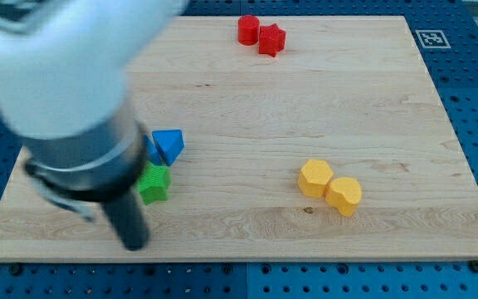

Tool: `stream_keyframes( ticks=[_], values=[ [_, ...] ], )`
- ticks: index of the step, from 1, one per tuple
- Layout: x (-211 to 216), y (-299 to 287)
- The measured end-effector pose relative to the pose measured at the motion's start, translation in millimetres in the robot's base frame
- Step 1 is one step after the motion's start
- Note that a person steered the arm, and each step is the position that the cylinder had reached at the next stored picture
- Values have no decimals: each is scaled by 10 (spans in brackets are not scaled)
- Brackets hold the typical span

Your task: Separate the blue blocks from the green blocks

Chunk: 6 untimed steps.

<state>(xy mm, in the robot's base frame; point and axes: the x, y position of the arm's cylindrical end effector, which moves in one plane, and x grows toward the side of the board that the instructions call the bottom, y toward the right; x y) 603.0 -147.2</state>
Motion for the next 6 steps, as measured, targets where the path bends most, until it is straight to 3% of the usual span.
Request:
stream_keyframes(
  ticks=[1, 4, 6],
  values=[
    [-359, -249],
    [-803, -249],
    [-803, 276]
  ],
)
